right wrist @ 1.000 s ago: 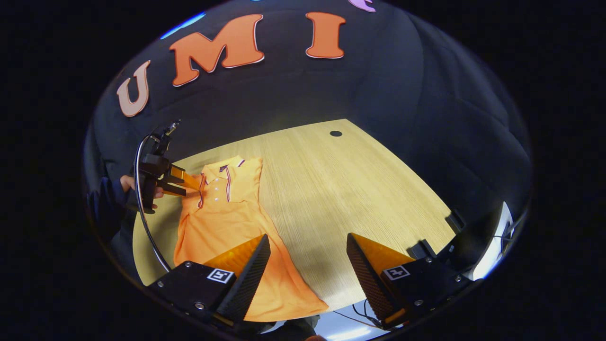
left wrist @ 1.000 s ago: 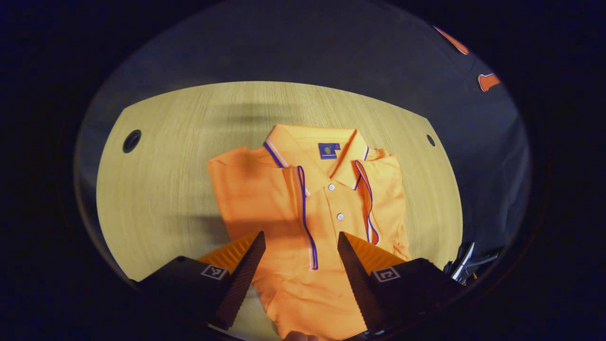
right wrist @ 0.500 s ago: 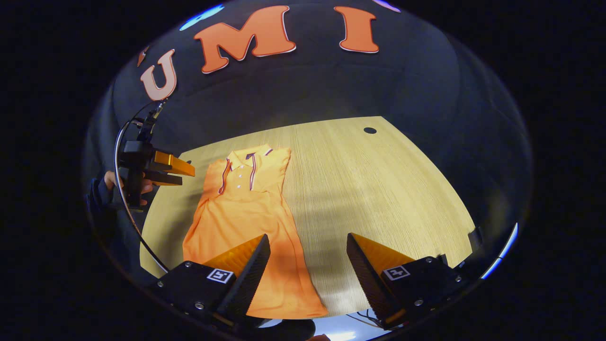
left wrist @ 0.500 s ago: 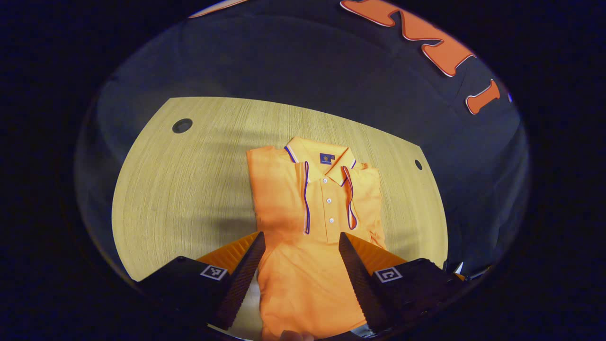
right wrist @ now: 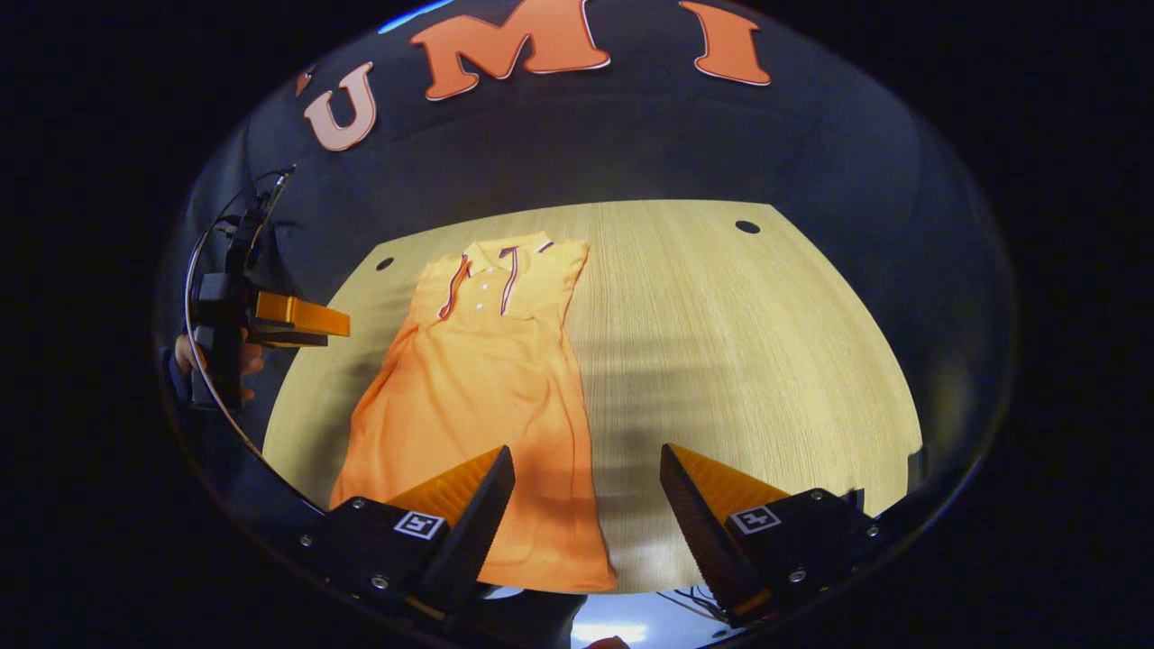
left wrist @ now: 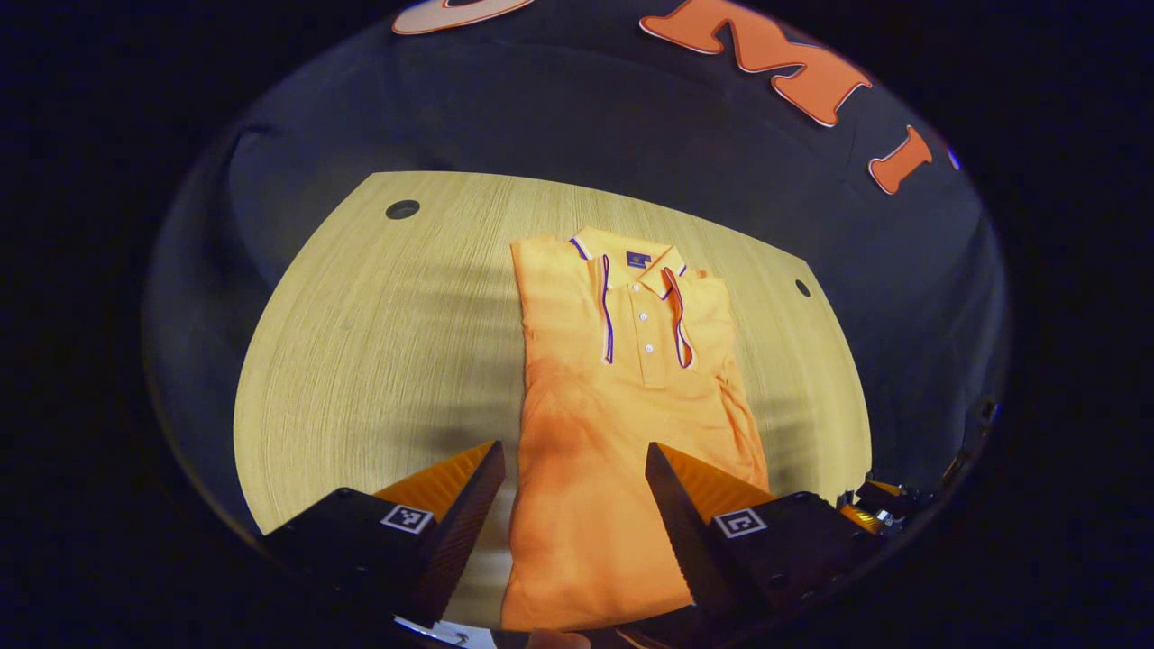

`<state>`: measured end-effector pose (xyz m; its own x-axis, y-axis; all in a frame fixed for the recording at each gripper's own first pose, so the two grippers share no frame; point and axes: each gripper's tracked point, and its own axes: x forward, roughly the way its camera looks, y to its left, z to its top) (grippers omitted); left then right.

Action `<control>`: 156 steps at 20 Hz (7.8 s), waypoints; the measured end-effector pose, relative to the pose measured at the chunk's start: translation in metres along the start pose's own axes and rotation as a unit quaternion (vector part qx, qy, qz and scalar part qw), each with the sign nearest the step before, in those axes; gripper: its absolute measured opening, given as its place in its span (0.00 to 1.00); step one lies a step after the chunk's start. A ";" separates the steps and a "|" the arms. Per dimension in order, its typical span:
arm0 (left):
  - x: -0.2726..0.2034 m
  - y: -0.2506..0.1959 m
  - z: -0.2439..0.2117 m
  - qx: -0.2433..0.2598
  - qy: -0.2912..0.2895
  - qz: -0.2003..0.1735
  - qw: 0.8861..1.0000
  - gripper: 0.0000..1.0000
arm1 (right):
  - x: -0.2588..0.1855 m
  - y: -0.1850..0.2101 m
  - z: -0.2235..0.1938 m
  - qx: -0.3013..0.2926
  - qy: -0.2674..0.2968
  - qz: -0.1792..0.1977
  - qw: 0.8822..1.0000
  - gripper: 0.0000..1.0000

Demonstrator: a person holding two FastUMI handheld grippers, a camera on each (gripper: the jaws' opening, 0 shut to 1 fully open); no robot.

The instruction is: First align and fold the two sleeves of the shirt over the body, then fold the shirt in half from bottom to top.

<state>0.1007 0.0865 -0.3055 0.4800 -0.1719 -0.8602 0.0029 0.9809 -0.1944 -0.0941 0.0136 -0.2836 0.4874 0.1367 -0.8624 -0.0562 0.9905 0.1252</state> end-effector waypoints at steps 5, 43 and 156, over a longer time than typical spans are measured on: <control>-0.010 0.015 -0.069 0.018 0.039 0.028 0.999 0.99 | 0.006 0.008 -0.039 -0.013 0.044 0.026 0.999 0.99; -0.019 0.034 -0.254 0.054 0.154 0.111 0.980 0.83 | 0.037 0.001 -0.149 -0.076 0.159 -0.018 0.984 0.52; -0.042 0.030 0.205 0.086 -0.316 0.086 0.941 0.98 | 0.060 0.099 0.302 -0.041 -0.249 0.018 0.968 0.99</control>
<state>0.2602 0.1423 -0.1783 0.9123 0.0255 -0.4088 -0.0063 0.9988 0.0482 0.1924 0.1157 -0.1748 0.8416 0.1693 -0.5128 -0.1412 0.9855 0.0938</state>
